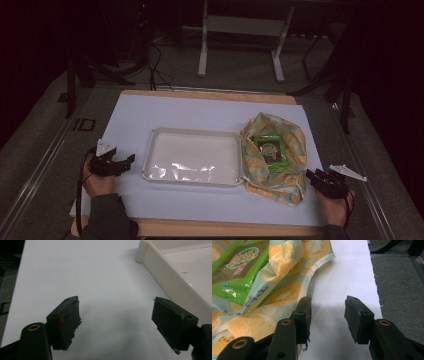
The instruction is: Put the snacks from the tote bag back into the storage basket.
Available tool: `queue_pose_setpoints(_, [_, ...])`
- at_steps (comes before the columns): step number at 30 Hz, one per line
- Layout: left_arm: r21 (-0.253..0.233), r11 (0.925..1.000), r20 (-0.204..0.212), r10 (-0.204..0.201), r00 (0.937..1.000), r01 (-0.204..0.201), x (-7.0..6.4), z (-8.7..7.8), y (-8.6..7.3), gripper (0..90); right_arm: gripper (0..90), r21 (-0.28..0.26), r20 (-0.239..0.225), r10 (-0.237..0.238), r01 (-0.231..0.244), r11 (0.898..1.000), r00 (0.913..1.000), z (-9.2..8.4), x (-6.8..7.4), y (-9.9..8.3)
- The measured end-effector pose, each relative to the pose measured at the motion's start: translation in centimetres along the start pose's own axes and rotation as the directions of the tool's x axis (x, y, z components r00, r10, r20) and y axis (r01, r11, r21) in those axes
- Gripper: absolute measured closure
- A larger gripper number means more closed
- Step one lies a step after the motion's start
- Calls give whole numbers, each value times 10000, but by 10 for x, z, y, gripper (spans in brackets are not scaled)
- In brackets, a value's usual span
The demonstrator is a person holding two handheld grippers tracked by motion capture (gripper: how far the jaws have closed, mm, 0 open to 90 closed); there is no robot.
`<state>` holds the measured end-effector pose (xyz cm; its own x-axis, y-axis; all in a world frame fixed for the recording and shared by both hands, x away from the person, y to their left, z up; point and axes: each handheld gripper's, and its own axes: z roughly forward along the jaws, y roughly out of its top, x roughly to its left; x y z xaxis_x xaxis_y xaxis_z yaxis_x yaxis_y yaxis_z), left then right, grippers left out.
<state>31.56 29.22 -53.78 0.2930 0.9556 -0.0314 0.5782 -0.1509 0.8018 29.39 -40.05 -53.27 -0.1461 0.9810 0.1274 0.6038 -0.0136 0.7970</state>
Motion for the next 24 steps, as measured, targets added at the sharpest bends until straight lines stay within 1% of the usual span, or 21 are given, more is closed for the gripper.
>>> queue_pose_setpoints(1, [-59,10000,151,70,9999,-69,0,0,-1,232,570,-31,-13,62,-62,10000,10000,0,-1,0])
queue_pose_setpoints(2, [-180,9995,456,271,9986,-263,0,-1,-2,233,571,-61,-38,136,-136,9999,9999,-1,-1,0])
queue_pose_setpoints(3, [-180,9995,456,271,9986,-263,0,-1,-2,232,571,-61,-38,136,-136,9999,9999,-1,-1,0])
queue_pose_setpoints(4, [-125,9993,543,368,9978,-361,-1,-1,-2,233,574,-83,-89,169,-170,9998,9998,-1,-2,0])
queue_pose_setpoints(7, [-129,9990,628,431,9971,-424,-1,-1,-2,243,575,-40,-86,165,-165,9999,9998,-1,-1,0])
queue_pose_setpoints(8, [-131,9989,650,453,9969,-445,-1,-1,-2,249,584,152,6,75,-75,9999,10000,-1,0,1])
queue_pose_setpoints(11, [-112,9988,637,485,9968,-479,-2,-1,-2,273,594,306,49,19,-21,9995,10000,0,2,2])
queue_pose_setpoints(13, [-45,9984,656,569,9962,-567,-2,0,-2,275,605,410,-40,-18,20,9992,10000,-2,4,6])
queue_pose_setpoints(16, [-2,9980,664,628,9958,-629,-3,0,-1,286,613,424,-97,-278,282,9987,9996,-6,10,12])
queue_pose_setpoints(21, [-24,9983,726,581,9957,-581,-2,0,-1,286,613,696,-273,-715,732,9949,9971,-13,16,22])
queue_pose_setpoints(24, [-31,9987,747,514,9959,-513,-2,0,-2,286,614,795,-378,-754,782,9938,9964,-17,17,27])
